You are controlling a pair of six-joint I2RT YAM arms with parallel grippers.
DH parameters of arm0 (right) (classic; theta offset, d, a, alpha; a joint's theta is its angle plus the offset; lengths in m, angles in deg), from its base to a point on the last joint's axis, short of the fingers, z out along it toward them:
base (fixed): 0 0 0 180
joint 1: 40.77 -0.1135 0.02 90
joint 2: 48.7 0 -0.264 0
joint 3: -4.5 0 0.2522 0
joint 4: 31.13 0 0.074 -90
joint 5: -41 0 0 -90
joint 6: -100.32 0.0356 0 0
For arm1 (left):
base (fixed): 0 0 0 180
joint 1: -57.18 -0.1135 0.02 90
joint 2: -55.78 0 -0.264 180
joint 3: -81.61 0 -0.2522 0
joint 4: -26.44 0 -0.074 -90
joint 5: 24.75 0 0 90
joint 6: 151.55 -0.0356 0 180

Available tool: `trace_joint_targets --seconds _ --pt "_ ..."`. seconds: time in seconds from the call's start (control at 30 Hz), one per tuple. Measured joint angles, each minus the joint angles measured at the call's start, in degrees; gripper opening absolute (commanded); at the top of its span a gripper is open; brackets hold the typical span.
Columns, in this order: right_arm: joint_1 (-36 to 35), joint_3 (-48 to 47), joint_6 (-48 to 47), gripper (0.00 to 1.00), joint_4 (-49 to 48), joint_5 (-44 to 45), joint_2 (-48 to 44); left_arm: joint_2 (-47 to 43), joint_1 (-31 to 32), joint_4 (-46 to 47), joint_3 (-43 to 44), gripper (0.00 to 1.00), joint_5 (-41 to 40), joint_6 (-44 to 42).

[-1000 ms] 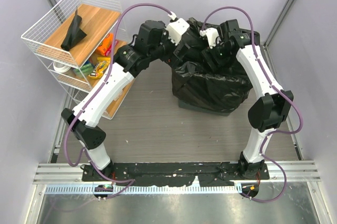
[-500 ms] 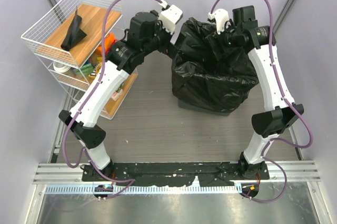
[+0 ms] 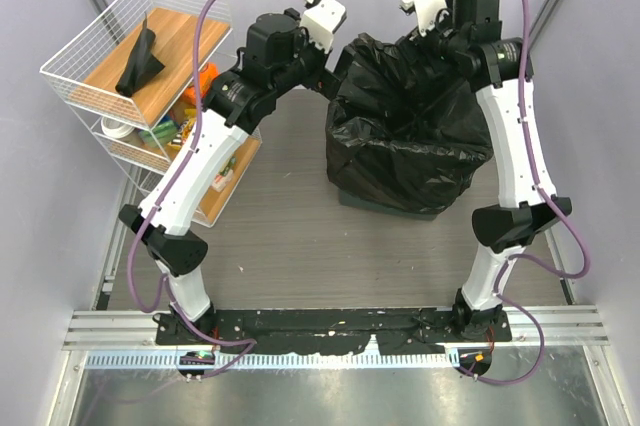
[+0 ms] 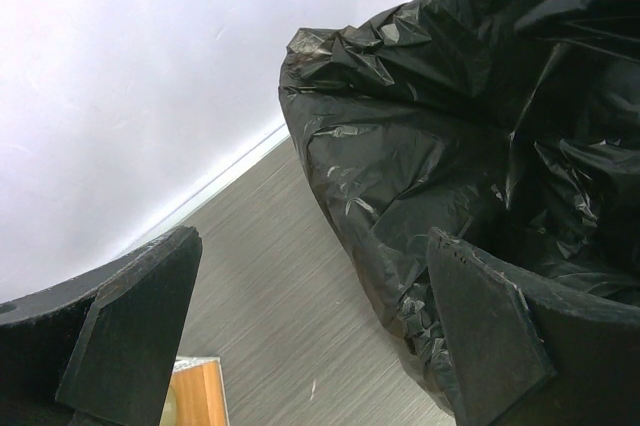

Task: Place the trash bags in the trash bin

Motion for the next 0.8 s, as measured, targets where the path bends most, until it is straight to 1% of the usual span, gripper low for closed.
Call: trace_joint_targets --seconds 0.2,0.37,0.47,0.6,0.67,0.7,0.73,0.77,0.8 --pt "0.22 -0.61 -4.00 0.89 -0.85 1.53 4.76 -0.02 -0.48 0.00 -0.17 1.00 -0.04 -0.46" --pt "1.73 -0.74 -6.08 0.88 -0.81 1.29 8.22 -0.13 -0.94 0.02 -1.75 1.00 -0.24 -1.77" --pt "2.95 -1.66 -7.43 0.86 -0.74 0.59 9.44 -0.13 -1.09 0.00 -2.62 1.00 -0.66 -2.54" --pt "4.28 -2.86 -9.03 0.77 -0.11 -1.62 10.19 -0.13 -1.42 0.00 -2.89 1.00 -0.96 -3.04" --pt "4.72 -3.08 -9.86 0.67 0.50 -3.28 10.32 -0.13 -1.51 0.00 -2.97 1.00 -1.25 -3.06" --pt "4.90 -3.13 -10.34 0.61 0.79 -4.15 10.40 -0.13 -1.60 -0.02 -2.99 1.00 -1.29 -3.06" --pt "4.98 -3.17 -11.10 0.59 1.11 -4.96 10.56 -0.13 -1.70 0.00 -3.02 1.00 -1.36 -3.06" --pt "5.03 -3.52 -11.78 0.54 0.85 -5.46 10.82 -0.13 -1.81 -0.02 -3.04 1.00 -1.49 -3.06" --pt "5.09 -3.69 -12.13 0.52 0.85 -5.97 10.93 -0.13 -1.95 0.00 -3.04 1.00 -1.64 -3.06"
